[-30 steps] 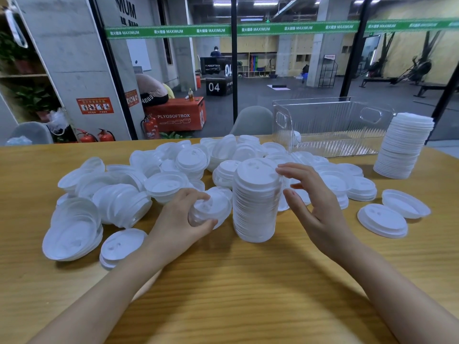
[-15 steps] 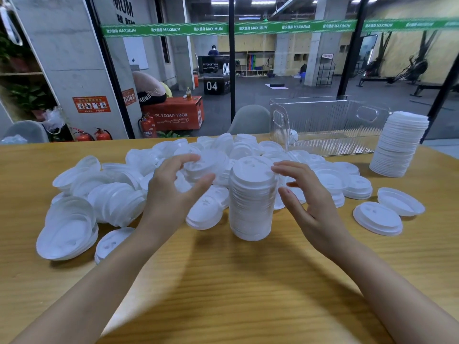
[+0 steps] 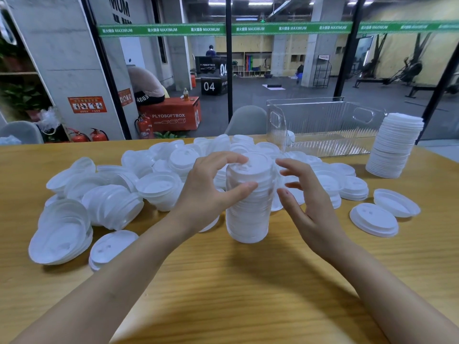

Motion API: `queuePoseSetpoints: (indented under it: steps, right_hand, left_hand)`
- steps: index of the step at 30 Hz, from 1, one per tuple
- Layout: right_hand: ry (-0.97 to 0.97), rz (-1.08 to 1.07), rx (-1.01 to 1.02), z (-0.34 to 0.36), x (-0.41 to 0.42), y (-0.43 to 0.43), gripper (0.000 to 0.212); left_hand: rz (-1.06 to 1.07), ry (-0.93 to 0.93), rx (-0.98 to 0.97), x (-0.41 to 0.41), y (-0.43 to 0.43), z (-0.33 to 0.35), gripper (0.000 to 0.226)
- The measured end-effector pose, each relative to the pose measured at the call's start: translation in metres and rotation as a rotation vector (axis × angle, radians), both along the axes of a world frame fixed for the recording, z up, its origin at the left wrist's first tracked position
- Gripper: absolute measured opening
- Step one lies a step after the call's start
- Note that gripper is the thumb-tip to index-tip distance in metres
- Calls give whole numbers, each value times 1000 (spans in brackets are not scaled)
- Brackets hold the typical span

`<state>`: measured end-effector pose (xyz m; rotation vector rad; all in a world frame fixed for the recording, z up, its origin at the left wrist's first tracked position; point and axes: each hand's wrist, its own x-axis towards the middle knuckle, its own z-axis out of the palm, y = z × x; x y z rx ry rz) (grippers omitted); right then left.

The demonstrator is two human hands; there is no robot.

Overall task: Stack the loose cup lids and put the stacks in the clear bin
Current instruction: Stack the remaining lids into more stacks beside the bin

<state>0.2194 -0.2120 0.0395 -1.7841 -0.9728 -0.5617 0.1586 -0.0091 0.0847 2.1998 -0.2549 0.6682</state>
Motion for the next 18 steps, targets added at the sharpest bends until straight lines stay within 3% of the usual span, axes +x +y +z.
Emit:
queuePoseSetpoints:
  steps: [18]
  right_hand:
    - [4, 6, -29, 1, -2, 1, 32]
  left_hand:
    - [-22, -75, 59, -3, 12, -5, 50]
